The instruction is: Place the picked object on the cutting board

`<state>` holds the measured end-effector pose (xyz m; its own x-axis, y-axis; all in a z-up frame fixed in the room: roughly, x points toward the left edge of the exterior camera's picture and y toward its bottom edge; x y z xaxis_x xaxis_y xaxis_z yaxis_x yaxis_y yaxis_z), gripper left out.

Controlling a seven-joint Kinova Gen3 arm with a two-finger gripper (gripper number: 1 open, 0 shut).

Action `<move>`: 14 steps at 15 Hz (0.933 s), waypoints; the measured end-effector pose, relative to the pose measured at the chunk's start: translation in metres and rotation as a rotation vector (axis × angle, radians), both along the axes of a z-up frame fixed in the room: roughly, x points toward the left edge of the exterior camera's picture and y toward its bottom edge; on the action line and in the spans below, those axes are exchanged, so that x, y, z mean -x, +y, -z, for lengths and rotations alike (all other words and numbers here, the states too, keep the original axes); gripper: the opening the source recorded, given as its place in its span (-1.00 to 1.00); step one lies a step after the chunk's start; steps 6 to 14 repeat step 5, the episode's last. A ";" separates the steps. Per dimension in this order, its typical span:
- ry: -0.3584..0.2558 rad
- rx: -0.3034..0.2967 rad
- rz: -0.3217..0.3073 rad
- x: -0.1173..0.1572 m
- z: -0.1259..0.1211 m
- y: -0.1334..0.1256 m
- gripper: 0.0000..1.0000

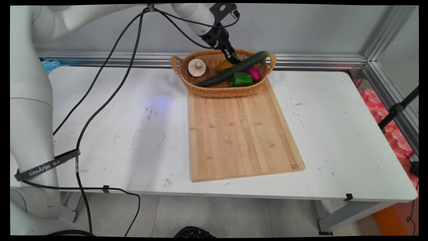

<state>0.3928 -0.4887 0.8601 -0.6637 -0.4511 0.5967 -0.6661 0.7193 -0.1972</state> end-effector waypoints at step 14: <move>0.004 -0.021 -0.013 -0.004 0.007 0.000 1.00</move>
